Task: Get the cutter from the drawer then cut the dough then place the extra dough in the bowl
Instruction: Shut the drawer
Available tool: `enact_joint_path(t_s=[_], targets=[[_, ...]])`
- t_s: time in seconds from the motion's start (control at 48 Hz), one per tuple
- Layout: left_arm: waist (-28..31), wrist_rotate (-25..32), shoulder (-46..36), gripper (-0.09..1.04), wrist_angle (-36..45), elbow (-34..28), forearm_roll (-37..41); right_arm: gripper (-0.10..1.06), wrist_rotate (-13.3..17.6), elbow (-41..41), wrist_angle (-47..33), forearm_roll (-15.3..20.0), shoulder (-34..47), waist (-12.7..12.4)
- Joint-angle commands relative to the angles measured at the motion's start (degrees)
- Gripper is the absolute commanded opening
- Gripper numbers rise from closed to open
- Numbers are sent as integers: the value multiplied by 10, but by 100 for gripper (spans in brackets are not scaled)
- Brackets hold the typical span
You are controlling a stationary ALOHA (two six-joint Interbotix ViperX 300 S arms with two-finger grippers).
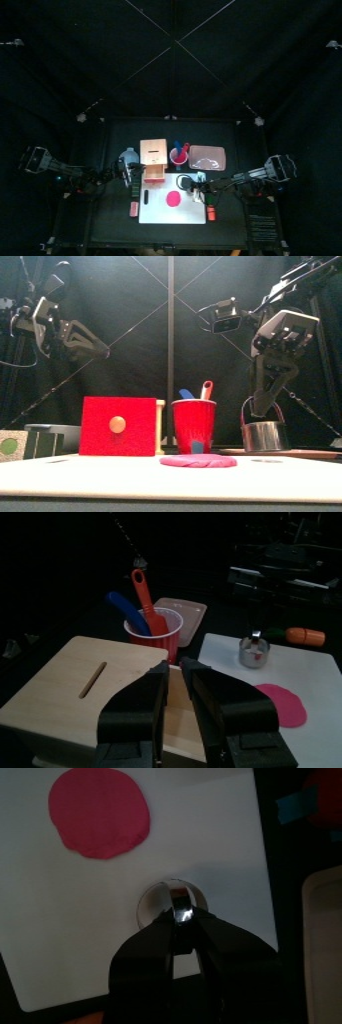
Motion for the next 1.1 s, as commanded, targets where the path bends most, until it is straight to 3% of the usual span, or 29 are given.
enact_joint_path(t_s=[0.021,0.146,0.333,0.625,0.708,0.875,0.958,1.104], targets=[[2,0,1,62,-2,-12,3,63,6,-4,-4,0,-11,-2],[2,0,1,62,-2,-11,3,71,15,-4,-6,-3,-11,2],[15,1,1,62,-2,-12,3,73,18,-25,-7,-12,-18,3],[90,1,1,63,38,-47,3,73,18,-82,-101,-88,6,-3],[120,3,1,63,95,-70,4,72,18,-91,-142,-104,24,-5],[206,18,1,61,307,-140,38,66,17,-108,-195,-110,62,-13],[252,27,1,61,425,-182,72,60,17,-115,-211,-110,76,-15],[323,31,1,61,559,-242,141,46,16,-130,-233,-108,102,-16]])
